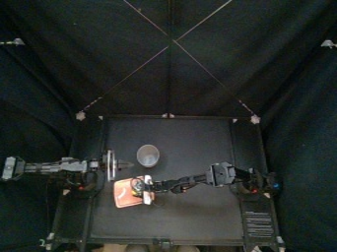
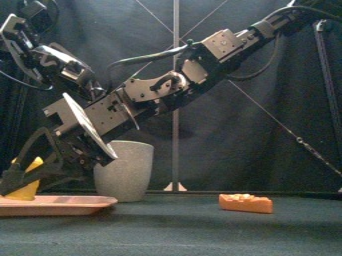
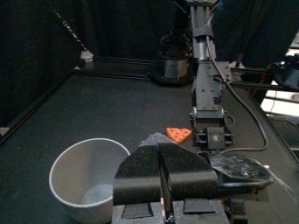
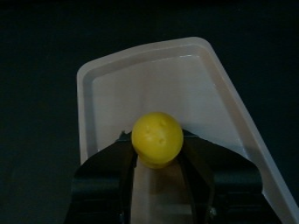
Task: Pick the yellow can then place it on the pink plate
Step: Drop yellow can on the pink plate and return to neutral
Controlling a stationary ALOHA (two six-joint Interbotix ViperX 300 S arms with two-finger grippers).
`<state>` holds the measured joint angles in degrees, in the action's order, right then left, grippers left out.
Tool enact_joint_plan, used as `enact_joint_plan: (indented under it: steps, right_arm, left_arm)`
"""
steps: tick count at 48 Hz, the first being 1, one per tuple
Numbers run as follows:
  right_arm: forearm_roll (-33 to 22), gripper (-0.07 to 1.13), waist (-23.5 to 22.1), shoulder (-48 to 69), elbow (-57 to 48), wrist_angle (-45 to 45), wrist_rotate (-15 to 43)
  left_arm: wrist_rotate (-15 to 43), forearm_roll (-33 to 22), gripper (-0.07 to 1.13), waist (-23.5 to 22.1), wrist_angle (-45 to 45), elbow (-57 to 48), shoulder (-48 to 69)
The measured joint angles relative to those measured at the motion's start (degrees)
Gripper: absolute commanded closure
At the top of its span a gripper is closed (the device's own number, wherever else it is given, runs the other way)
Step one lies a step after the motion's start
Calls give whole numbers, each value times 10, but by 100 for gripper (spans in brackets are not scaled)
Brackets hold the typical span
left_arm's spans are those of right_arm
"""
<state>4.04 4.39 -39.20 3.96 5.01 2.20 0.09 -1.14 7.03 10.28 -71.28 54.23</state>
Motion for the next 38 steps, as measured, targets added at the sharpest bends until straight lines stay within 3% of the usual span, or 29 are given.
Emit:
enact_joint_plan:
  steps: [11, 26, 38]
  right_arm:
    - [0, 12, -1, 0, 0, 0, 0]
    - [0, 11, -5, 33, -48, 21, -2]
    - [11, 11, -15, 178, -201, 167, -1]
  left_arm:
    - [0, 0, 103, 0, -1, -1, 1]
    - [0, 0, 103, 0, -1, 0, 0]
    - [0, 0, 103, 1, -2, 0, 0]
